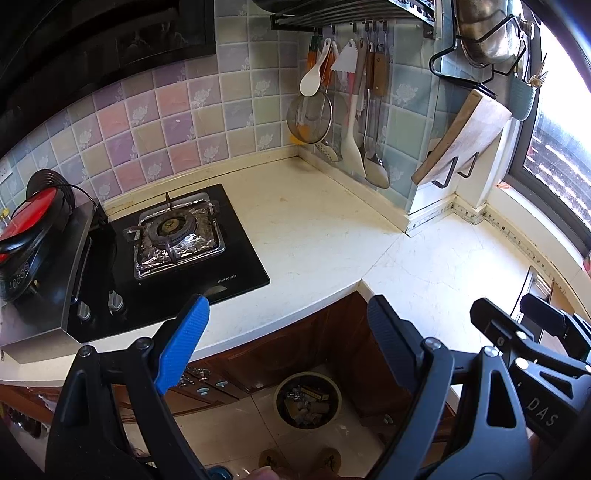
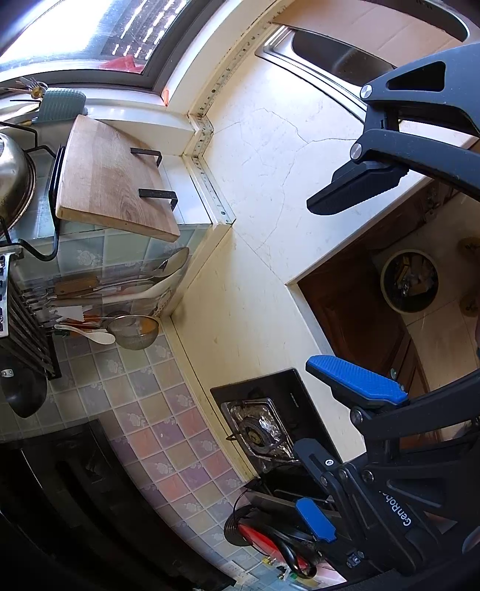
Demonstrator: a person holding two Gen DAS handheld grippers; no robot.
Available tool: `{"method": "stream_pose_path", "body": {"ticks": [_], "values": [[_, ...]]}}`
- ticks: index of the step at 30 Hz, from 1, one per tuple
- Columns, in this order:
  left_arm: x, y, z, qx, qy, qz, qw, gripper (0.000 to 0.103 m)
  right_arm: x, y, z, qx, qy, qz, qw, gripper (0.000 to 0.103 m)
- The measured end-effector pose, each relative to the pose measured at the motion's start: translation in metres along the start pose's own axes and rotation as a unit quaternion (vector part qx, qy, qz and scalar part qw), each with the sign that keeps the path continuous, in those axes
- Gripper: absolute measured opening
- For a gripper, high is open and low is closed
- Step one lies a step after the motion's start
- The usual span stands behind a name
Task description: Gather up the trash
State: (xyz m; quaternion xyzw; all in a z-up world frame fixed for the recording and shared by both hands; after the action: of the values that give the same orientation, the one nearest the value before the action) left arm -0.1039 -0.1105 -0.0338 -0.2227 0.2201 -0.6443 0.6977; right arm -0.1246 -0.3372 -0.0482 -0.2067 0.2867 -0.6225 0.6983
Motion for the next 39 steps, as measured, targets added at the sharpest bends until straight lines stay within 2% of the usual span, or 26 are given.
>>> {"method": "stream_pose_path", "body": {"ticks": [39], "values": [[-0.002, 0.013, -0.018, -0.025, 0.01, -0.012, 0.9996, 0.086, 0.008, 0.006, -0.007, -0.006, 0.0, 0.001, 1.0, 0.08]]}}
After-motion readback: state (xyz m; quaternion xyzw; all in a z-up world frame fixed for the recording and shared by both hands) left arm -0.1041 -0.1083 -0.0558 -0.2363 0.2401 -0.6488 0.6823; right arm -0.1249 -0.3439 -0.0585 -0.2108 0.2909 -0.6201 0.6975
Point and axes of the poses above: each gripper's, at about its wrist camera, not at the fingertips, and y roughly the way its jaws point, x to its right, z to its top, the point moved 8 cm from there along y, roughly the way its jaws point, and after that the axes turned 4 degrees about x, right-handed, at the moved point
